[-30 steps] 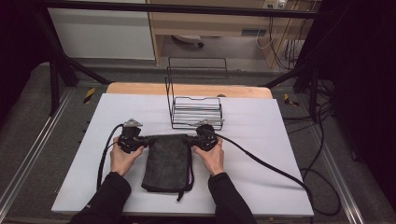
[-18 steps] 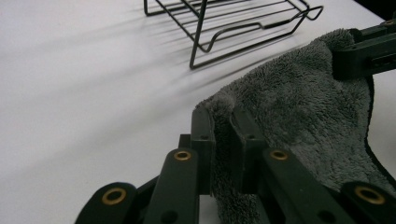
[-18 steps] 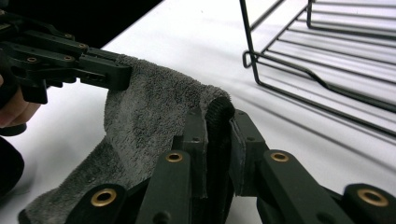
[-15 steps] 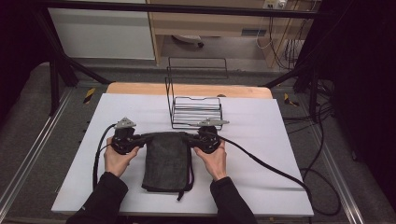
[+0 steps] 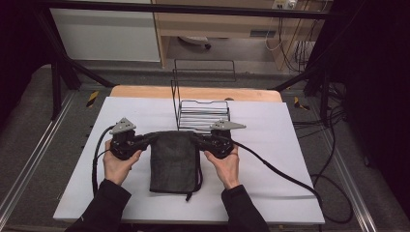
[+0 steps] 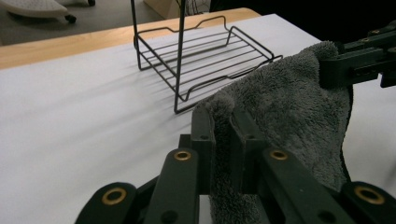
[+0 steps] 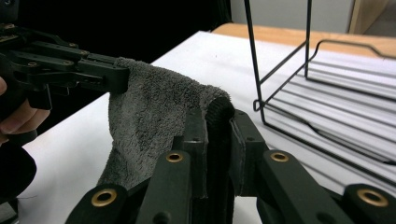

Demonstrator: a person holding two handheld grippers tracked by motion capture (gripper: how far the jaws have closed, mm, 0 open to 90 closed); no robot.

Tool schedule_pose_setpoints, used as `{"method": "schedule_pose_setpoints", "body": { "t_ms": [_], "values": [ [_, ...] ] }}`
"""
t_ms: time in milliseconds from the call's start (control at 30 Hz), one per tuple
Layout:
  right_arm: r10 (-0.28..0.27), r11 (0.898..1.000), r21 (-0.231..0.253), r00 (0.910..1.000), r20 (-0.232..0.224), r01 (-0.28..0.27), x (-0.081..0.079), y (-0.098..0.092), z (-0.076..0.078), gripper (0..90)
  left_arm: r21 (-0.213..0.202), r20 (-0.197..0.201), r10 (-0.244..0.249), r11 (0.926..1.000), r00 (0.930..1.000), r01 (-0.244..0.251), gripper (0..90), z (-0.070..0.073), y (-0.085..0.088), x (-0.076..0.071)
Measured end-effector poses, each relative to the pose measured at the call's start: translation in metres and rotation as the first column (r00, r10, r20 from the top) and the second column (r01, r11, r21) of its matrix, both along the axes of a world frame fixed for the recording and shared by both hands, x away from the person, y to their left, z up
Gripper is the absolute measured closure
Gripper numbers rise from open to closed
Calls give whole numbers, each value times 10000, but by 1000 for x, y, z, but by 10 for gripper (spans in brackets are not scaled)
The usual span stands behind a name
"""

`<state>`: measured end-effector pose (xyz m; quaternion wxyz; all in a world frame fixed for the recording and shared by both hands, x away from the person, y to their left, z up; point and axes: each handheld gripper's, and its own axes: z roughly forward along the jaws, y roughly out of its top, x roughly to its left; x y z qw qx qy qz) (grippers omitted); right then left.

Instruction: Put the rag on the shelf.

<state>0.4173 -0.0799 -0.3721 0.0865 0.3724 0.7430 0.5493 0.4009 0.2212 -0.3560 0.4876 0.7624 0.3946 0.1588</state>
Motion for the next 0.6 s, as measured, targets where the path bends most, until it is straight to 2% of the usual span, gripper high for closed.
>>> {"method": "schedule_pose_setpoints", "body": {
  "t_ms": [167, 400, 600],
  "values": [
    [-25, 10000, -20, 9991, 431, 26, -6, -3, 7, 794, 11, 283, -71, 10000, 9996, 70, 808, 8, -3, -6],
    [-8, 9998, 174, 9956, 935, -8, -16, -9, 18, 795, -219, 661, -128, 9997, 9977, 143, 808, 19, -5, -14],
    [-73, 9997, 243, 9882, 1532, 36, -25, -15, 29, 795, -327, 1110, -190, 9992, 9936, 228, 808, 30, -10, -23]
  ]
}}
